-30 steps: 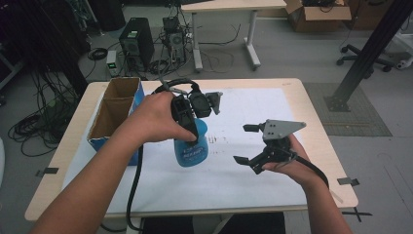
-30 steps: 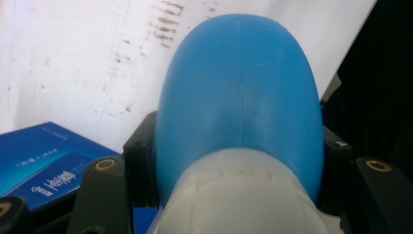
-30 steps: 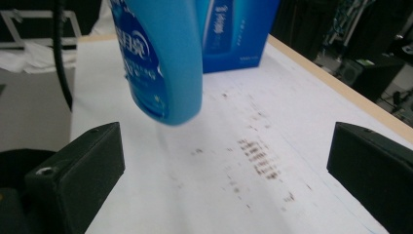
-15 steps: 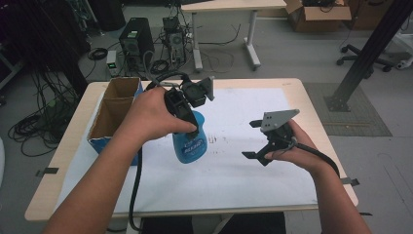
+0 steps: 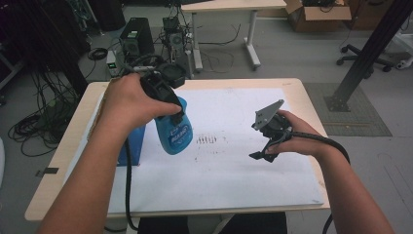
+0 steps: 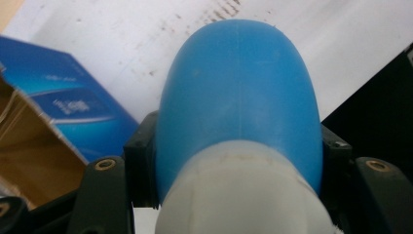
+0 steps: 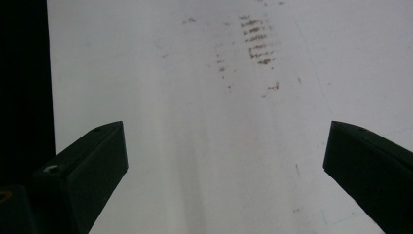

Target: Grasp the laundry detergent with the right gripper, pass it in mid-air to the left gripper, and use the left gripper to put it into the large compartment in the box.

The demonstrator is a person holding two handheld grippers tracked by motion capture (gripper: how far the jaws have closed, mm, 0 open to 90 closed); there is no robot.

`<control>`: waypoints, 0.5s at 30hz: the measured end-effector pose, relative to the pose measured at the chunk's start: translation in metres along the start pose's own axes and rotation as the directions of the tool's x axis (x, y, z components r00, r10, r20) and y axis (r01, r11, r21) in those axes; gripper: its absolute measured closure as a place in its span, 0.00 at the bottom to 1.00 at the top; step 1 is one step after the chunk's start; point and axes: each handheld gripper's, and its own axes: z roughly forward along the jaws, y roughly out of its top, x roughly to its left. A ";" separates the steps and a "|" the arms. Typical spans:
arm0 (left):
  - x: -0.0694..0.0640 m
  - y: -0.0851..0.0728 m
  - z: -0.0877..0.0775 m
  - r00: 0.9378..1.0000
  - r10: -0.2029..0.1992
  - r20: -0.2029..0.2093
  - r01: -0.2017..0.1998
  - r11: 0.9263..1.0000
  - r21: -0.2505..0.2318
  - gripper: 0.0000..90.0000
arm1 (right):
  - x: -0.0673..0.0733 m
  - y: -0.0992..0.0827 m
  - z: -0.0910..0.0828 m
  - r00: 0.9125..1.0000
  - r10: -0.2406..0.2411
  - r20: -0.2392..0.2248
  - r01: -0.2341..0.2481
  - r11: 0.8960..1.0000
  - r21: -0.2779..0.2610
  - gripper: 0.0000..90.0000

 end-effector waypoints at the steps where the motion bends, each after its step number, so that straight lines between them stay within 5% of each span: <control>1: 0.003 -0.001 -0.004 1.000 -0.013 -0.002 0.013 1.000 -0.003 0.42 | -0.001 0.000 -0.001 1.000 -0.003 -0.005 0.003 1.000 0.012 0.03; 9: 0.027 -0.008 -0.037 0.993 -0.113 -0.026 0.113 0.994 0.012 0.42 | -0.008 0.003 -0.003 0.999 -0.021 -0.032 0.023 0.999 0.045 0.03; 15: 0.047 -0.014 -0.060 0.977 -0.210 -0.047 0.211 0.977 0.016 0.42 | -0.011 0.006 0.003 0.998 -0.033 -0.052 0.036 0.997 0.064 0.03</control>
